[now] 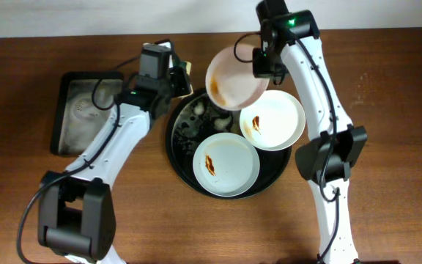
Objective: Clean dirty plates on tray and stack at the side
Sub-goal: 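Lift the pink plate with the right gripper and carry it right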
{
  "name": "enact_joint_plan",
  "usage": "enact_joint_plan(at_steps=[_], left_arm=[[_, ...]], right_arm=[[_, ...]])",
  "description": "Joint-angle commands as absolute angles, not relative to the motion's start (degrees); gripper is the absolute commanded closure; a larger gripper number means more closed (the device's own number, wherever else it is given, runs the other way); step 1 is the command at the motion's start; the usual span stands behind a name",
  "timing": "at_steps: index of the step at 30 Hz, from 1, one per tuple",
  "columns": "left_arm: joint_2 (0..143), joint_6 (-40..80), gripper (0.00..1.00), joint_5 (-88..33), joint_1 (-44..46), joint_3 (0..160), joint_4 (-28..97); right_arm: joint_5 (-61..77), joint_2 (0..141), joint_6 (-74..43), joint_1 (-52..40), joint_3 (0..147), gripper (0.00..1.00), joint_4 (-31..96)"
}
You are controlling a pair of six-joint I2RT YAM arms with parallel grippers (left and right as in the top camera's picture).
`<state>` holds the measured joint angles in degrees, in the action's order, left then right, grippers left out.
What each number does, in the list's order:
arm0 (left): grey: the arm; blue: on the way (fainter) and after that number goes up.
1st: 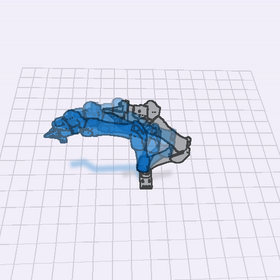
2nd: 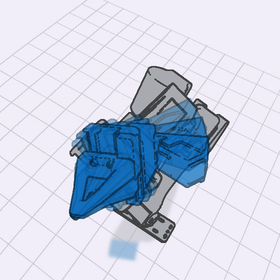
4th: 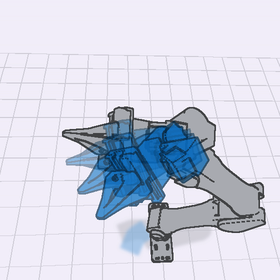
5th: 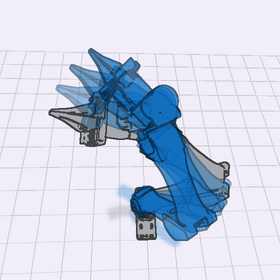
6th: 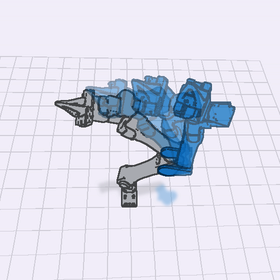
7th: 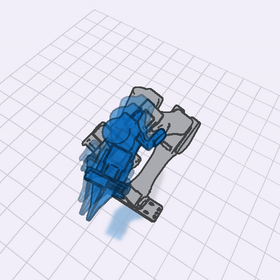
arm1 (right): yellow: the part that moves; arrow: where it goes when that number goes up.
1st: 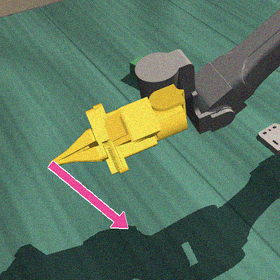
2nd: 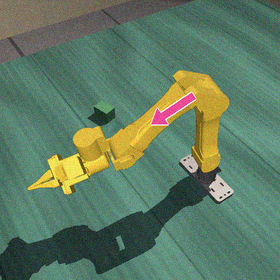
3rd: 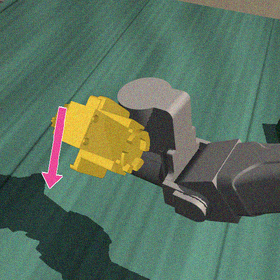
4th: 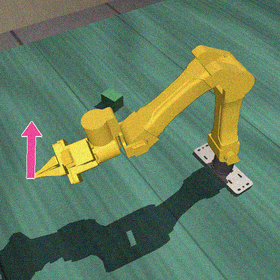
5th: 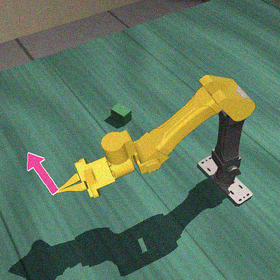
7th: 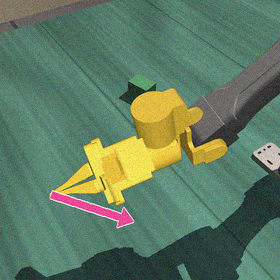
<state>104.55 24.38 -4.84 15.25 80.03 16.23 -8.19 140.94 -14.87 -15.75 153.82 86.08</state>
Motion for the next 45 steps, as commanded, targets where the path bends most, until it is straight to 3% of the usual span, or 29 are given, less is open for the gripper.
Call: enact_joint_plan(at_steps=[1, 6, 15, 24, 33, 36, 45], left_arm=[[103.81, 23.40, 0.99, -13.58, 11.25, 79.88, 16.19], [103.92, 19.07, 0.99, -21.15, 7.05, 79.53, 17.45], [103.92, 14.85, 0.99, -38.48, -0.86, 79.53, 15.86], [103.90, 13.56, 1.00, -40.97, -2.15, 79.53, 15.92], [103.90, 13.15, 0.99, -40.95, -2.15, 79.53, 15.94], [103.90, 13.15, 0.99, -40.97, -2.15, 79.53, 15.97], [103.90, 13.17, 0.99, -40.86, -2.15, 79.53, 17.32]], right_arm=[[-26.04, 138.56, -15.27, -20.34, 157.95, 0.96, 87.39], [-47.33, 138.58, -15.38, -28.03, 157.95, 0.96, 87.61], [-67.29, 138.63, -16.58, -35.97, 157.93, 0.96, 86.06], [-75.68, 139.35, -15.31, -40.77, 150.36, 0.96, 83.90], [-75.42, 139.35, -15.33, -40.97, 147.11, 0.96, 81.93], [-68.66, 138.74, -15.29, -40.10, 148.20, 0.96, 81.45], [-5.63, 131.48, -15.25, -18.87, 151.61, 0.96, 83.70]])
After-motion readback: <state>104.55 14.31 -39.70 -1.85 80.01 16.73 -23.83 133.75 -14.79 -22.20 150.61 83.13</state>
